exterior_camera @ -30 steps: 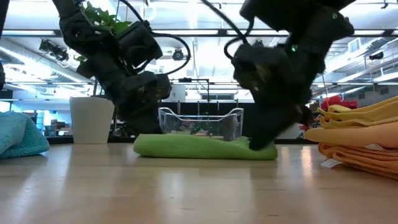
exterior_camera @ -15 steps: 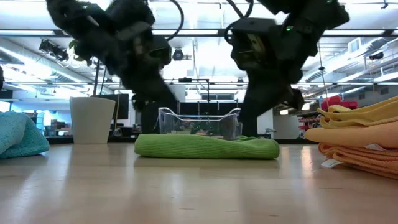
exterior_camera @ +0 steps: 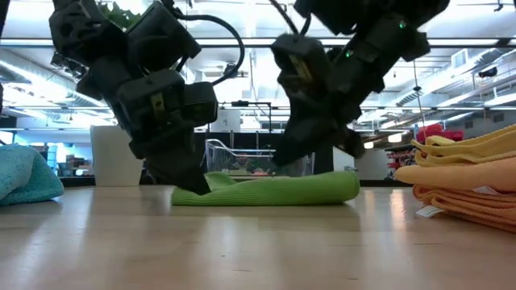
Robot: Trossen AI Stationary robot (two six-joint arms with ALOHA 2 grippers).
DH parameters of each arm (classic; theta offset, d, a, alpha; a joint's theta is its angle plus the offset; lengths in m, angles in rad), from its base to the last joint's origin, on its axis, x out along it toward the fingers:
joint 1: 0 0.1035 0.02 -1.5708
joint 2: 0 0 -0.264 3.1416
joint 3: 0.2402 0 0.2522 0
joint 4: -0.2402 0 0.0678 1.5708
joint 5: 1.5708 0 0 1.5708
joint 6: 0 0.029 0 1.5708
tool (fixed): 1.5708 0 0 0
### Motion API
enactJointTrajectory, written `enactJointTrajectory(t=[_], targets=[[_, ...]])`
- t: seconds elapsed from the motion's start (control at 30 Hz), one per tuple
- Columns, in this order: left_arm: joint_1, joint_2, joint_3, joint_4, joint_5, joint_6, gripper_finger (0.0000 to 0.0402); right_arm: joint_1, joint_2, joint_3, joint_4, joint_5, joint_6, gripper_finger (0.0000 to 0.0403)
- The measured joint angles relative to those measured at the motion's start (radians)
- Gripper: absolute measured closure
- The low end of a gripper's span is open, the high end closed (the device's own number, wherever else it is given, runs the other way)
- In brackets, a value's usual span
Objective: Fold microfiber towels
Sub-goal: Fold the green towel on the table, then stack the green towel on the yellow towel
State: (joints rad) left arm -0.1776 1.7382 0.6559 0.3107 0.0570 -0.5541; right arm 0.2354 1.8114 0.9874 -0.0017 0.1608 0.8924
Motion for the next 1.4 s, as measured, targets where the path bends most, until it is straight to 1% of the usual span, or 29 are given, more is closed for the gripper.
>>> enactJointTrajectory(t=[0.13, 0.27, 0.37, 0.5, 0.63, 0.77, 0.83, 0.93, 1.0, 1.1, 1.17, 1.3, 1.4], targets=[[-0.006, -0.002, 0.0, 0.003, -0.005, -0.008, 0.0393, 0.003, 0.053, 0.0, 0.044, -0.018, 0.001, 0.04], [-0.006, -0.002, 0.0, 0.004, -0.005, -0.015, 0.0377, 0.012, 0.095, 0.005, 0.068, -0.03, 0.003, 0.04], [-0.008, -0.002, 0.0, 0.0, -0.002, -0.018, 0.0373, 0.021, 0.12, 0.005, 0.044, -0.031, 0.005, 0.04], [-0.013, -0.003, 0.0, -0.003, 0.035, -0.019, 0.0377, 0.023, 0.125, 0.009, 0.015, -0.032, 0.012, 0.04], [-0.006, -0.027, -0.002, -0.018, 0.124, -0.009, 0.0388, 0.01, 0.053, 0.003, -0.043, -0.014, -0.02, 0.04], [0.018, -0.097, -0.002, 0.01, 0.14, -0.004, 0.0391, -0.025, -0.061, 0.007, -0.12, 0.05, -0.044, 0.04], [0.036, -0.136, 0.0, 0.03, 0.118, 0.009, 0.0388, -0.054, -0.09, 0.003, -0.204, 0.067, -0.056, 0.04], [0.066, -0.187, 0.0, -0.035, 0.021, 0.01, 0.0385, -0.106, -0.099, 0.002, -0.256, 0.055, -0.068, 0.04], [0.083, -0.185, -0.001, -0.088, -0.019, -0.059, 0.0386, -0.133, -0.096, 0.003, -0.291, 0.028, -0.056, 0.04], [0.09, -0.182, -0.013, -0.183, -0.015, -0.273, 0.0387, -0.142, -0.106, 0.002, -0.312, 0.009, -0.014, 0.0398], [0.08, -0.186, -0.011, -0.191, -0.002, -0.345, 0.038, -0.141, -0.13, 0.003, -0.306, 0.005, -0.002, 0.0392], [0.066, -0.235, -0.006, -0.2, -0.006, -0.379, 0.0341, -0.141, -0.168, 0.004, -0.335, -0.015, 0.05, 0.0367], [0.072, -0.242, -0.009, -0.277, -0.039, -0.421, 0.0297, -0.141, -0.177, 0.005, -0.381, -0.059, 0.106, 0.0336]])
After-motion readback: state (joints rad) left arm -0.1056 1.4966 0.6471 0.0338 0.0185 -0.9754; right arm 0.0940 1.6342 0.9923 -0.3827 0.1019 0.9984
